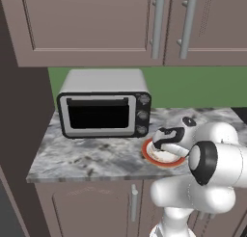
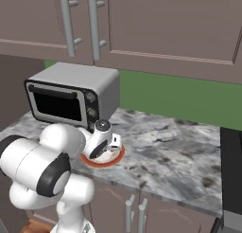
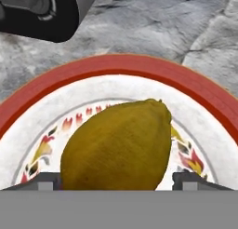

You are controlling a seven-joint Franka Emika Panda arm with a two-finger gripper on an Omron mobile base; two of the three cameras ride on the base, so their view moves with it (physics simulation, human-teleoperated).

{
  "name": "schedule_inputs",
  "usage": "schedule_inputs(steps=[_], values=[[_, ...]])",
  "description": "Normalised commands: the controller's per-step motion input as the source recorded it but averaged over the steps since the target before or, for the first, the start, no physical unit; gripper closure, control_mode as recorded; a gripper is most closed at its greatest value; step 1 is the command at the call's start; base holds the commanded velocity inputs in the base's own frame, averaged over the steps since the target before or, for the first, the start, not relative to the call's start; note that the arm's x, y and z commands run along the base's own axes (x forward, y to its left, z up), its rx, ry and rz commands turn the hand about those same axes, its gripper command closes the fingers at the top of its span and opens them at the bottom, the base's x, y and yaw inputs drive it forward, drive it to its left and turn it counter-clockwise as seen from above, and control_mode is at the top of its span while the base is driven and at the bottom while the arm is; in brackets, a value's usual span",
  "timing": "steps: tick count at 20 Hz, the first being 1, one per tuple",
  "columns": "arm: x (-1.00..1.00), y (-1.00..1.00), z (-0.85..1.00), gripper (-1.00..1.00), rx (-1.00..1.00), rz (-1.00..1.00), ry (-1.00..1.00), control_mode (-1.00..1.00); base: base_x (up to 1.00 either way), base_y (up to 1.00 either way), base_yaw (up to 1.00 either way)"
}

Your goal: Pick lemon from the fridge and place it on the plate on the counter.

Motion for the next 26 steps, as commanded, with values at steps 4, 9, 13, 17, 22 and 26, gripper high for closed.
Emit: schedule_inputs(steps=[4, 9, 13, 17, 22, 26], values=[[-0.25, 0.01, 0.0, -1.0, 0.0, 0.0, 0.0, -1.0, 0.0, 0.0, 0.0], [-0.42, 0.06, 0.06, -1.0, 0.0, 0.0, 0.0, -1.0, 0.0, 0.0, 0.0], [-0.83, 0.08, 0.25, -1.0, 0.0, 0.0, 0.0, -1.0, 0.0, 0.0, 0.0], [-0.89, 0.22, 0.29, -1.0, -0.06, 0.0, -0.04, -1.0, 0.0, 0.0, 0.0], [-0.86, 0.34, 0.35, -1.0, -0.14, -0.01, -0.15, -1.0, 0.0, 0.0, 0.0], [-0.62, 0.44, 0.4, -1.0, -0.2, -0.01, -0.19, -1.0, 0.0, 0.0, 0.0]])
